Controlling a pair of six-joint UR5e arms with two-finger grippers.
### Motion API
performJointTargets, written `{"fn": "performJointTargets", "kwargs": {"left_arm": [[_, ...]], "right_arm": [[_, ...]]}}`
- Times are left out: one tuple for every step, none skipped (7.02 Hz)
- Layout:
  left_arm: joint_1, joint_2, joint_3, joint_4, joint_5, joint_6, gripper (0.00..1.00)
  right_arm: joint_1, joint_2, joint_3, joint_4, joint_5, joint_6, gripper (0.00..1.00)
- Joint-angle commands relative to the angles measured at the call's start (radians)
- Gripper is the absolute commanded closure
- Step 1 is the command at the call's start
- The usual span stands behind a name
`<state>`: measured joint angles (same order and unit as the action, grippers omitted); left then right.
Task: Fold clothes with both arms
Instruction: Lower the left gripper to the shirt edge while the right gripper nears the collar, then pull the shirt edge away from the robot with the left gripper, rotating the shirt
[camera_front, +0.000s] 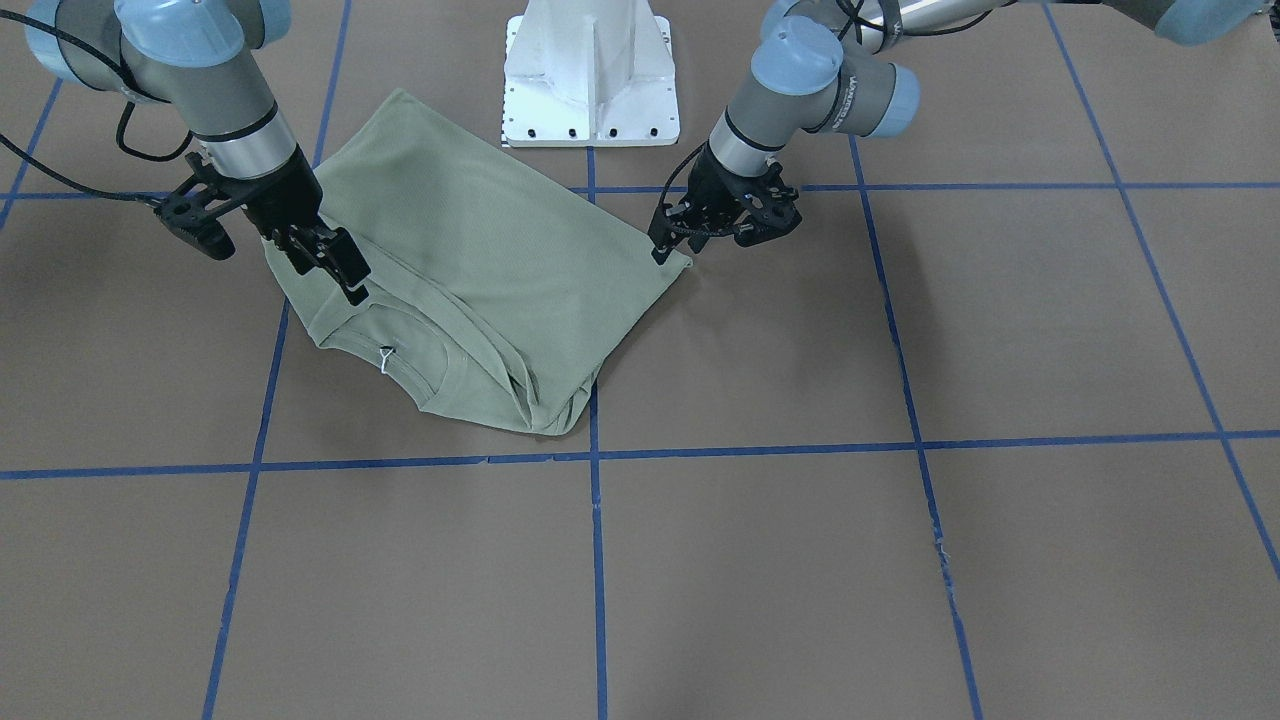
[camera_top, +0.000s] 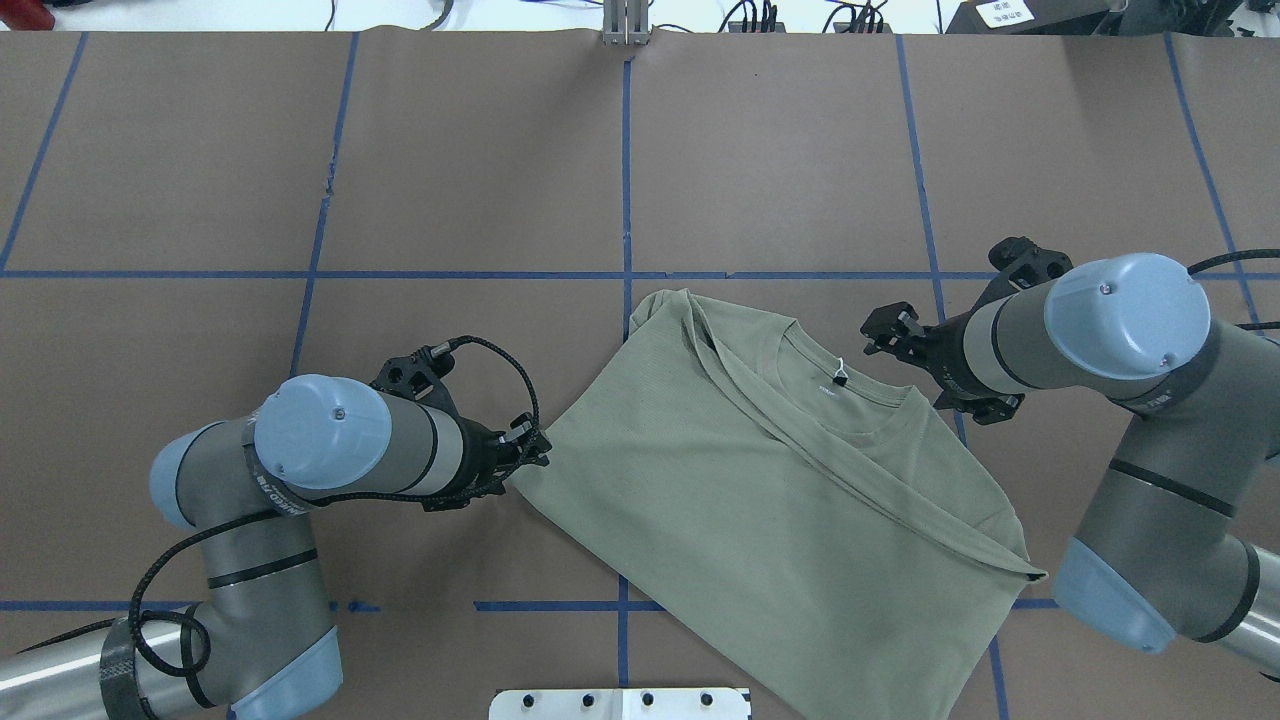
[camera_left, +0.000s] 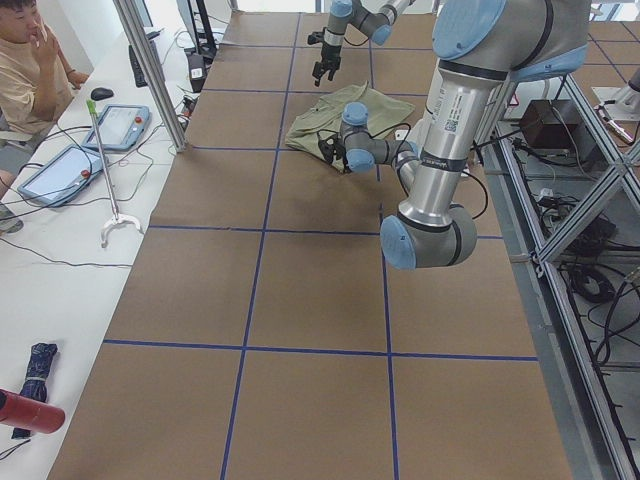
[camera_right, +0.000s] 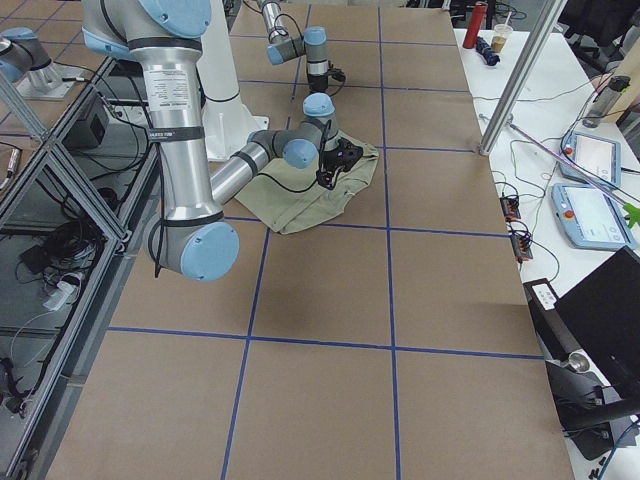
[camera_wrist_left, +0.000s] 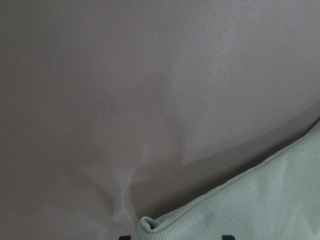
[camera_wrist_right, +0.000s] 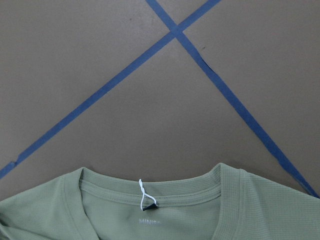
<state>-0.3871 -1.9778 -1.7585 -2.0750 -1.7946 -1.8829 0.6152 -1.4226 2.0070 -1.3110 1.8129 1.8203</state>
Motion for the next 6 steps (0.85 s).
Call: {"fn": "performJointTargets", "kwargs": {"left_arm": [[0.001,0.000,0.010,0.000,0.009,-0.001,0.48],[0.001,0.000,0.008,0.000,0.020,-0.001,0.60],[0.001,0.002,0.011,0.000,0.020,-0.001,0.81],[-0.006,0.000,0.004,0.000,0.021,0.001,1.00],[-0.034,0.005,-0.033,-0.002,0.020,0.002,1.00],[-0.062,0.008,-0.029,0.001,0.021,0.042,1.00]], "right_arm": [[-0.006,0.001,-0.017,-0.001,0.000,-0.001,0.00],[-0.008,0.001,-0.017,-0.001,0.000,-0.001,0.00],[-0.011,0.001,-0.017,-0.001,0.000,-0.001,0.00],[-0.012,0.002,-0.017,-0.001,0.000,-0.001,0.00],[-0.012,0.001,-0.019,-0.001,0.000,-0.001,0.00],[-0.012,0.002,-0.020,-0.001,0.000,-0.001,0.00]]}}
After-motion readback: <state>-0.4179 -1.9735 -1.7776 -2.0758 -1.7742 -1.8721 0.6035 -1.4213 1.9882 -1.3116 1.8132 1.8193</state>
